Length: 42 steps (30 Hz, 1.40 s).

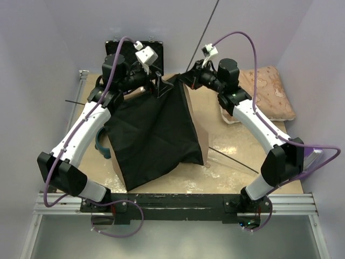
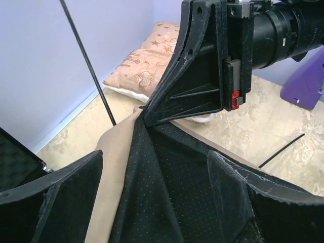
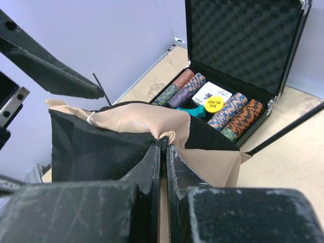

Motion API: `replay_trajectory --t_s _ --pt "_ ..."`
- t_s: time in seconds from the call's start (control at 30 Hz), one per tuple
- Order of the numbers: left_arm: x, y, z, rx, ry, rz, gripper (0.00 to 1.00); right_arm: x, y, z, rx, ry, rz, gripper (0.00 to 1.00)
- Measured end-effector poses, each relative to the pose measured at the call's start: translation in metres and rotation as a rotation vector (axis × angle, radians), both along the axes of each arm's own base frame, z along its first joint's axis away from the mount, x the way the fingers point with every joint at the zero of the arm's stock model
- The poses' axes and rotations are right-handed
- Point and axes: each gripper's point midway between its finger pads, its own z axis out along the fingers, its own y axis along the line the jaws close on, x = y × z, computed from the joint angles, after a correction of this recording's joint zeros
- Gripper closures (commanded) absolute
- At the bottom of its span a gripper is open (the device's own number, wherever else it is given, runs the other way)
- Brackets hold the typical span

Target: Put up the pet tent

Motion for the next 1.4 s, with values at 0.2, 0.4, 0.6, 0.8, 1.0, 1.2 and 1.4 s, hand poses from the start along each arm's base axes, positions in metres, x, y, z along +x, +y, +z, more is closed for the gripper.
replay_trajectory --t_s 0.2,0.4,0.6,0.8,1.0,1.2,1.4 --pt "0.009 0.019 0.011 -0.042 0.026 -0.006 0.23 -0.011 0.007 0.004 -0.016 -0.044 0.082 1.0" --pt "0.032 0.075 0.046 -0.102 0.028 0.09 0.18 -0.03 0.014 0.04 -0.031 -0.144 0.203 1.0" --pt "0.004 0.056 0.084 -0.12 -0.044 -0.026 0.06 -0.054 0.016 0.098 -0.026 -0.291 0.291 1.0" --pt "-0.026 0.02 0.092 -0.057 -0.095 -0.141 0.09 -0.074 0.017 0.119 -0.017 -0.339 0.365 1.0" --pt "-0.037 0.011 0.115 -0.071 -0.141 -0.188 0.17 -0.096 0.014 0.159 0.0 -0.416 0.418 1.0" --pt "-0.038 0.03 0.147 -0.221 -0.102 -0.187 0.25 -0.117 0.008 0.198 0.018 -0.51 0.445 1.0" --pt "-0.015 0.078 0.191 -0.366 -0.14 -0.038 0.17 -0.122 0.005 0.208 -0.013 -0.539 0.45 1.0"
